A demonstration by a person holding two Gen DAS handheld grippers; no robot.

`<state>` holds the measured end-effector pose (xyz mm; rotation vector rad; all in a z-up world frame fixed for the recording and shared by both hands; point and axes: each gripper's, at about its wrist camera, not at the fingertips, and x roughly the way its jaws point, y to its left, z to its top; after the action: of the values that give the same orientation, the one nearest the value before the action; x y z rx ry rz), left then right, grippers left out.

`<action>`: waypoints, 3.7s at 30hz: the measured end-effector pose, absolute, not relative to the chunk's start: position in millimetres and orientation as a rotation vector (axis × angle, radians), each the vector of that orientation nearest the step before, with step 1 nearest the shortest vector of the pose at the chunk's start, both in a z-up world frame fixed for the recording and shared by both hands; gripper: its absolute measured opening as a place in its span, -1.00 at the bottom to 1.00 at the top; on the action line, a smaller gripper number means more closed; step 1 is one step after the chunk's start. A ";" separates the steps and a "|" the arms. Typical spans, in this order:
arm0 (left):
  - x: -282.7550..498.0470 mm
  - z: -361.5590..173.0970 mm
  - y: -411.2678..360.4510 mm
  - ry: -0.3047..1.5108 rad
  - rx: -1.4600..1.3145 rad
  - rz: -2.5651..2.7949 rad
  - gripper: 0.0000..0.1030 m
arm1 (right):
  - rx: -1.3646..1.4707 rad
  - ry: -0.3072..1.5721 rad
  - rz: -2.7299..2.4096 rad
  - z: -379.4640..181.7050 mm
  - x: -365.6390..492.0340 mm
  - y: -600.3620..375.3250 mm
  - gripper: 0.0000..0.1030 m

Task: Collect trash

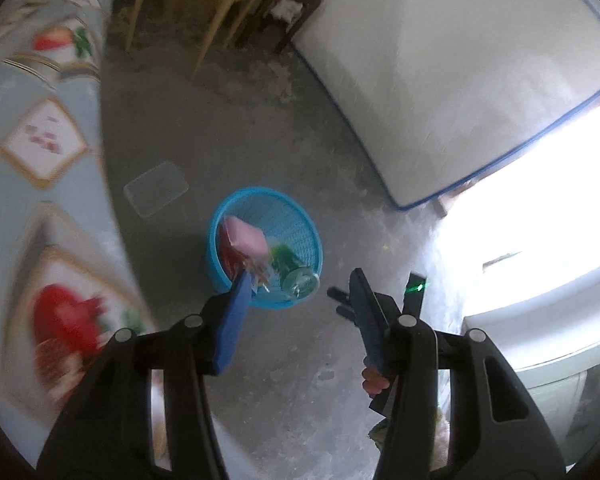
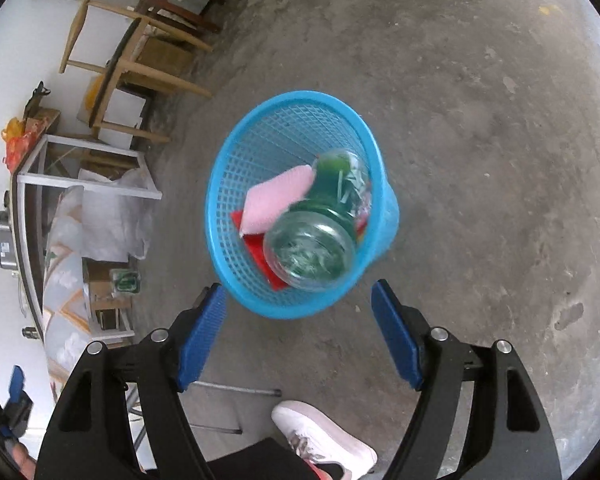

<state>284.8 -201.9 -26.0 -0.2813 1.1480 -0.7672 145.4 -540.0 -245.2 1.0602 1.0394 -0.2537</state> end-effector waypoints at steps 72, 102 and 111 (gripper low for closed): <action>208.5 22.4 257.6 0.647 -0.565 -0.087 0.78 | 0.763 1.106 -0.086 -209.0 412.1 -429.5 -0.93; 54.5 42.5 220.7 0.557 -0.451 -0.182 0.78 | 0.653 0.869 -0.118 -20.4 138.5 -405.0 0.08; 106.4 30.9 192.2 0.589 -0.284 -0.228 0.70 | 0.456 0.899 0.328 29.0 150.7 -233.1 0.13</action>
<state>106.4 192.2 30.9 -0.2842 0.5890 -0.2279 150.7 -233.1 29.0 0.4557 0.8990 0.3281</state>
